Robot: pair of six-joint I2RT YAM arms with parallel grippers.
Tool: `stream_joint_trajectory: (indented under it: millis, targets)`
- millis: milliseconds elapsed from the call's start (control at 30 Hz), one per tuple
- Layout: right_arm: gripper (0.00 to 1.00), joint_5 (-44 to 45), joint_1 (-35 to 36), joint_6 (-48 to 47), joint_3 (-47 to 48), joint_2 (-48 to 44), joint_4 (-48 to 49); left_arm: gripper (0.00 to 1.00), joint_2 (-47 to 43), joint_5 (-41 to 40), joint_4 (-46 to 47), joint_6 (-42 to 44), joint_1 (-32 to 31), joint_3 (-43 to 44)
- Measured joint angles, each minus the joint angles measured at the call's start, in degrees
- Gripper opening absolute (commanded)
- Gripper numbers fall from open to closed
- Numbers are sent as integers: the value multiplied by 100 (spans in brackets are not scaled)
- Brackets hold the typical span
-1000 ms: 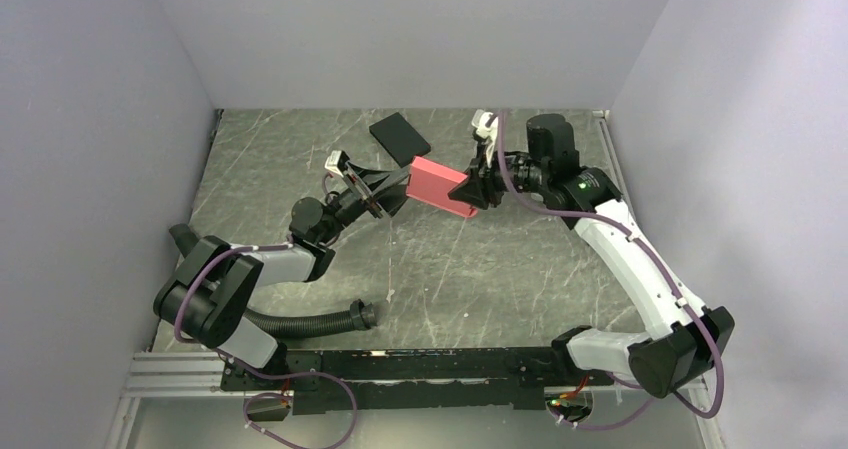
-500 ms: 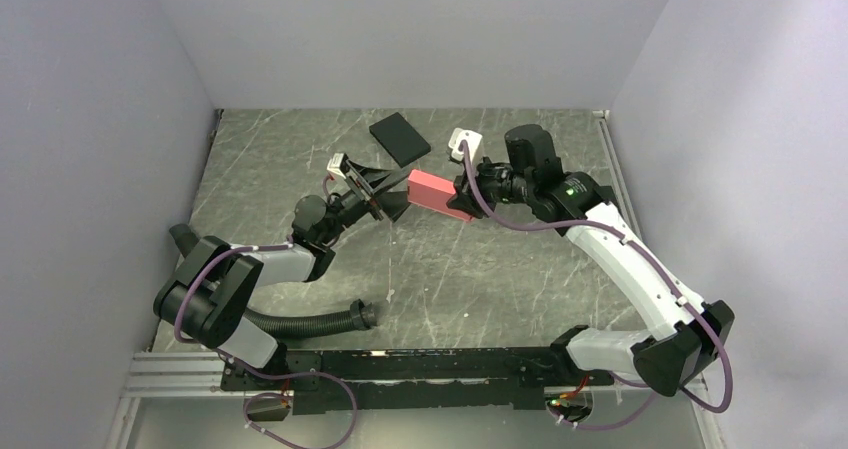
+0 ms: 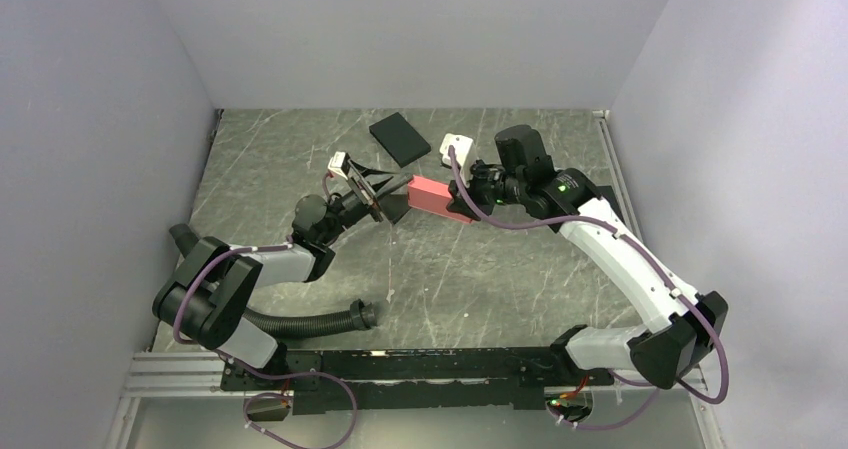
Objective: Fold the paper box
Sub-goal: Close the paper box.
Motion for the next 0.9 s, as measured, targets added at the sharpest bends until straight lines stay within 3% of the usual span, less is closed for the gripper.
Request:
stream_joint_trajectory:
  millis: [400, 667, 767, 833, 900]
  targets:
    - [0, 13, 28, -114, 162, 144, -254, 95, 55, 208, 15, 177, 0, 0]
    - [0, 238, 249, -393, 457, 389, -710, 86, 55, 496, -391, 186, 0, 9]
    - [0, 317, 269, -448, 688, 575, -970, 75, 55, 518, -518, 192, 0, 52]
    - [3, 341, 267, -470, 820, 682, -1132, 69, 55, 529, -595, 205, 0, 72]
    - [17, 354, 269, -498, 933, 776, -1266, 62, 55, 529, -616, 195, 0, 74]
